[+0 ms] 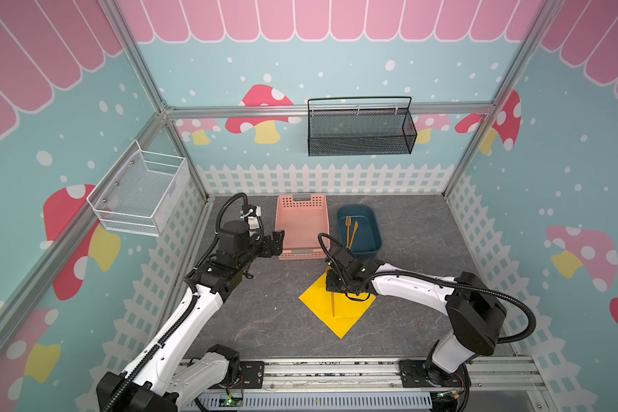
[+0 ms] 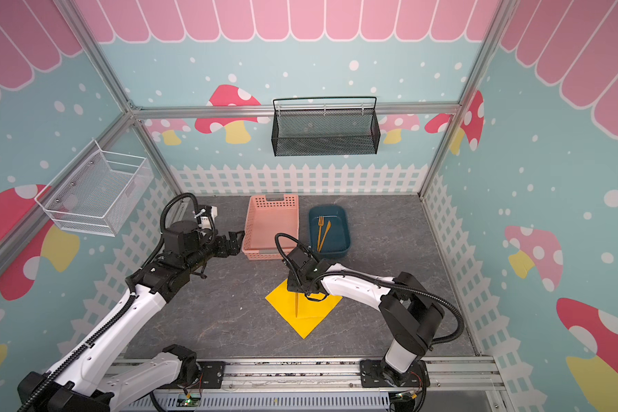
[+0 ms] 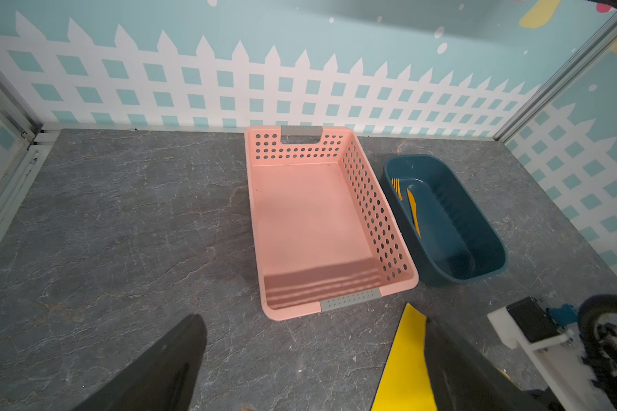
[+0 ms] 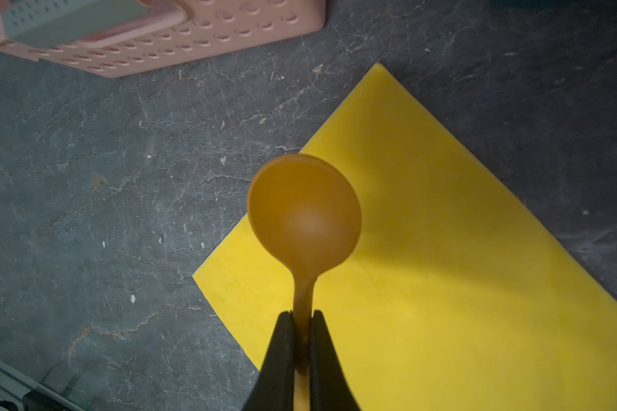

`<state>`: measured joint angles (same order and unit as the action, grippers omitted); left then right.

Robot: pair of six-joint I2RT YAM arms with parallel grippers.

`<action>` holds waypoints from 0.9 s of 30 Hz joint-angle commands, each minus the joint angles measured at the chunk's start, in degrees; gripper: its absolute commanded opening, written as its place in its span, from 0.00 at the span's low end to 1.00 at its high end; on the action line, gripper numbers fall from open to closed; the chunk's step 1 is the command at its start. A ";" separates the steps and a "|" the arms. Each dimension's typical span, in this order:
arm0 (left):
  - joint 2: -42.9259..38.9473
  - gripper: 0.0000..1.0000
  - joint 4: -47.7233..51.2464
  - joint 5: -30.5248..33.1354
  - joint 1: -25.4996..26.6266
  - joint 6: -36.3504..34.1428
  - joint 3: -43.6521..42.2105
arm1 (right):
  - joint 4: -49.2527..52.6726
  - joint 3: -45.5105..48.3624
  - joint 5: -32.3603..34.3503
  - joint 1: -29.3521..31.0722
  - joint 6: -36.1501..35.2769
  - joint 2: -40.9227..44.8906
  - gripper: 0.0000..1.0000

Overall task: Place the utensils on the paper napkin and roll it up
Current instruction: 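Lift the yellow spoon and carry it over the yellow napkin, then lower the yellow spoon onto the napkin and open the right gripper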

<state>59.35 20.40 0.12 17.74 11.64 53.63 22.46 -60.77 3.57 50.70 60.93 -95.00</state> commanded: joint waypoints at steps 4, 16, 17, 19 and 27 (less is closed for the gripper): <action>-1.31 0.97 0.78 -0.12 0.23 0.14 0.63 | -3.28 0.98 1.67 0.63 0.94 -2.70 0.02; -1.18 0.97 0.78 0.06 0.19 -0.04 0.52 | -5.30 2.19 4.69 0.67 1.12 -3.87 0.02; -1.17 0.97 0.78 0.16 0.19 -0.04 0.51 | -5.27 2.25 4.92 0.70 1.10 -3.97 0.02; -1.28 0.97 0.82 0.24 0.24 -0.12 0.51 | -5.34 2.33 5.17 0.69 0.99 -4.13 0.02; -1.10 0.97 0.80 0.25 0.24 -0.12 0.51 | -5.90 2.05 5.04 0.63 0.54 -5.78 0.02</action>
<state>59.33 20.78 0.19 17.72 11.60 53.63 16.78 -59.27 7.25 50.76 60.90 -99.29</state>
